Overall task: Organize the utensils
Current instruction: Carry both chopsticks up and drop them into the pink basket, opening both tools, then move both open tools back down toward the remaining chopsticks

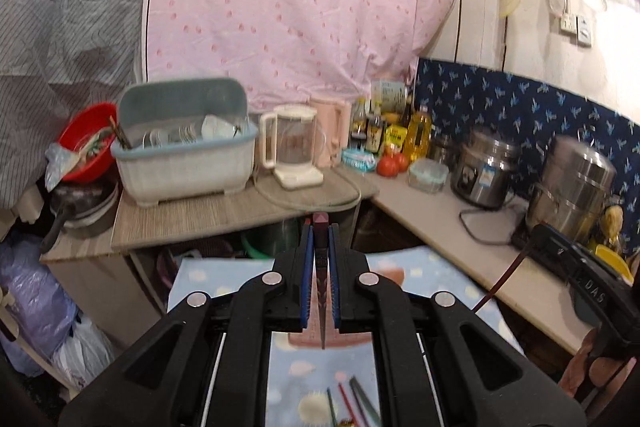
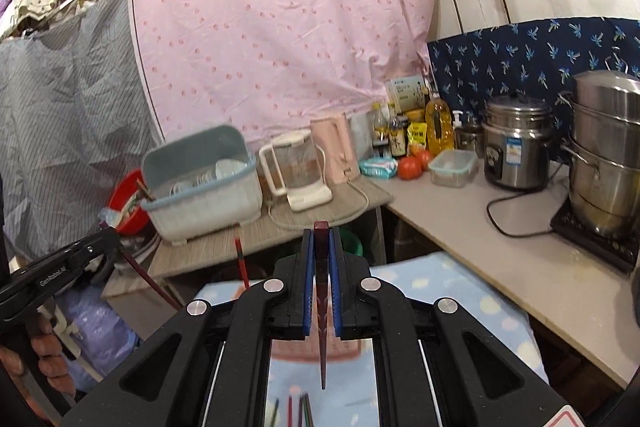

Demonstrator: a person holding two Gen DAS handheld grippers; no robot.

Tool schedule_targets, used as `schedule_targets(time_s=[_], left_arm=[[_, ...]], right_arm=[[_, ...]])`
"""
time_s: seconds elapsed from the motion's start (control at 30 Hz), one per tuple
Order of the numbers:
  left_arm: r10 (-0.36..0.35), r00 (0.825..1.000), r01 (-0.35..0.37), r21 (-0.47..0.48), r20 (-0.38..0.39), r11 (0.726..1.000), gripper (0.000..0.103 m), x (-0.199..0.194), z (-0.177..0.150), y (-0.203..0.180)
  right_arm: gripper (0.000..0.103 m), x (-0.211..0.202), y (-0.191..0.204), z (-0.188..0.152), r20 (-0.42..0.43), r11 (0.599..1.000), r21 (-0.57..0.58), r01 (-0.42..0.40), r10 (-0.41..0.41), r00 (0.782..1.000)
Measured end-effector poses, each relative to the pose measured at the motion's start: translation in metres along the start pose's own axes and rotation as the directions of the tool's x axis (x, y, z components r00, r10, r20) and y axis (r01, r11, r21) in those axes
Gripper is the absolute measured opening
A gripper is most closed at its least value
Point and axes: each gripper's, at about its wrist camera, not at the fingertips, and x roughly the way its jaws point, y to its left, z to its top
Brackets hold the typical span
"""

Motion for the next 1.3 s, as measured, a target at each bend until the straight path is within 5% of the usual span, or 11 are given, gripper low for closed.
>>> schedule_targets(time_s=[0.27, 0.67, 0.7, 0.73, 0.77, 0.8, 1.3], left_arm=[[0.019, 0.998, -0.019, 0.004, 0.065, 1.0, 0.007, 0.044, 0.05, 0.001], [0.04, 0.997, -0.04, 0.0, -0.072, 0.999, 0.007, 0.123, 0.012, 0.018], [0.048, 0.996, -0.048, 0.0, -0.074, 0.999, 0.016, 0.124, 0.01, 0.019], [0.066, 0.995, -0.065, 0.004, -0.077, 0.998, 0.025, 0.126, 0.006, 0.019], [0.077, 0.994, -0.076, 0.008, -0.076, 0.997, 0.047, 0.126, 0.005, 0.019], [0.09, 0.994, -0.089, 0.012, -0.069, 0.996, 0.054, 0.125, 0.004, 0.019], [0.066, 0.989, -0.061, 0.039, -0.136, 0.997, 0.054, 0.073, -0.036, 0.005]], right_arm=[[0.007, 0.057, 0.005, 0.043, 0.05, 1.0, -0.002, 0.022, -0.022, 0.999], [0.008, 0.144, -0.004, -0.002, -0.127, 1.0, 0.005, 0.024, -0.023, 0.992], [0.01, 0.146, -0.004, -0.007, -0.131, 1.0, 0.005, 0.03, -0.029, 0.991], [0.018, 0.145, -0.005, -0.009, -0.127, 0.999, 0.006, 0.039, -0.038, 0.991], [0.023, 0.144, -0.005, -0.011, -0.125, 0.999, 0.007, 0.043, -0.042, 0.991], [0.029, 0.141, -0.006, -0.012, -0.12, 0.999, 0.013, 0.044, -0.042, 0.992], [0.036, 0.062, -0.002, -0.044, -0.12, 0.999, 0.004, 0.034, -0.034, 0.992]])
